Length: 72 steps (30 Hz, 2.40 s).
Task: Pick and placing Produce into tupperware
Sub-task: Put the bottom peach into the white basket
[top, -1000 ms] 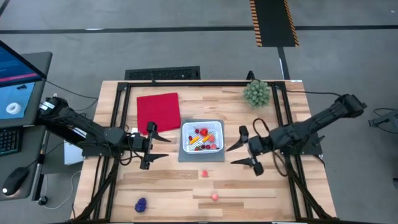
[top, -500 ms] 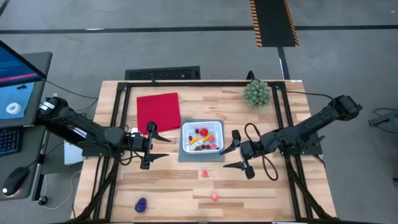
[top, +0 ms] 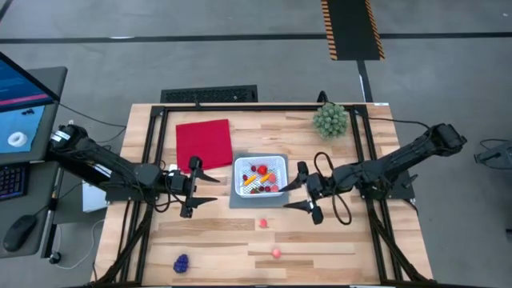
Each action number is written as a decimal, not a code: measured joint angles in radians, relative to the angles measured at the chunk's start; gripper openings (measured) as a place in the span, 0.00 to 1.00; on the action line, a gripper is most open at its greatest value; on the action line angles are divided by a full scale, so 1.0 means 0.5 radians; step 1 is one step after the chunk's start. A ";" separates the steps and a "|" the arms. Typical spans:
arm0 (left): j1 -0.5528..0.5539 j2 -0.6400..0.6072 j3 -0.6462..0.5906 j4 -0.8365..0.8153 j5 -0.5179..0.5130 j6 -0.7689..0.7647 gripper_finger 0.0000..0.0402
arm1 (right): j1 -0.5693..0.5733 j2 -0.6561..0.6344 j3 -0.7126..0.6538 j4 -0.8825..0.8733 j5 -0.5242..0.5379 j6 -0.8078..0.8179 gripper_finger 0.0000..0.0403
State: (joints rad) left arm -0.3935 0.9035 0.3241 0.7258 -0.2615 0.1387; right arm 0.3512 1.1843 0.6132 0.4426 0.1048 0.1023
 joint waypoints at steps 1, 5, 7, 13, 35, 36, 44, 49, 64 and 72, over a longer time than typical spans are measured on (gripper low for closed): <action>0.000 0.000 0.000 0.000 0.000 0.000 0.59 | -0.004 0.000 0.002 -0.029 -0.006 0.043 0.63; 0.000 0.000 0.000 -0.001 0.000 0.000 0.59 | -0.018 0.001 0.002 -0.244 -0.004 0.313 0.63; 0.000 0.000 0.000 -0.001 0.000 0.001 0.59 | -0.003 0.001 0.002 -0.312 -0.003 0.458 0.63; 0.000 0.000 0.000 -0.002 0.000 -0.005 0.59 | 0.207 0.053 0.046 -0.475 -0.004 0.713 0.63; 0.000 -0.001 0.000 -0.049 0.001 -0.060 0.59 | 0.620 1.345 1.319 -1.818 0.068 0.812 0.63; 0.000 -0.001 0.000 -0.049 0.001 -0.060 0.59 | 0.620 1.390 1.355 -1.827 0.069 0.813 0.63; 0.000 -0.001 0.000 -0.047 0.001 -0.063 0.59 | 0.601 1.651 1.553 -1.932 0.108 0.827 0.63; 0.000 -0.001 0.000 -0.037 0.006 -0.069 0.59 | 0.586 1.669 1.565 -1.951 0.118 0.827 0.63; 0.000 -0.001 0.000 -0.037 0.007 -0.069 0.59 | 0.589 1.794 1.542 -1.790 -0.007 0.892 0.63; 0.000 -0.001 0.000 -0.035 0.008 -0.069 0.59 | 0.588 1.796 1.553 -1.751 -0.052 0.892 0.61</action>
State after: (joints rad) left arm -0.3936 0.9031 0.3241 0.7082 -0.2577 0.1043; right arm 0.6453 2.0823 1.3899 -0.4327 0.0787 0.5484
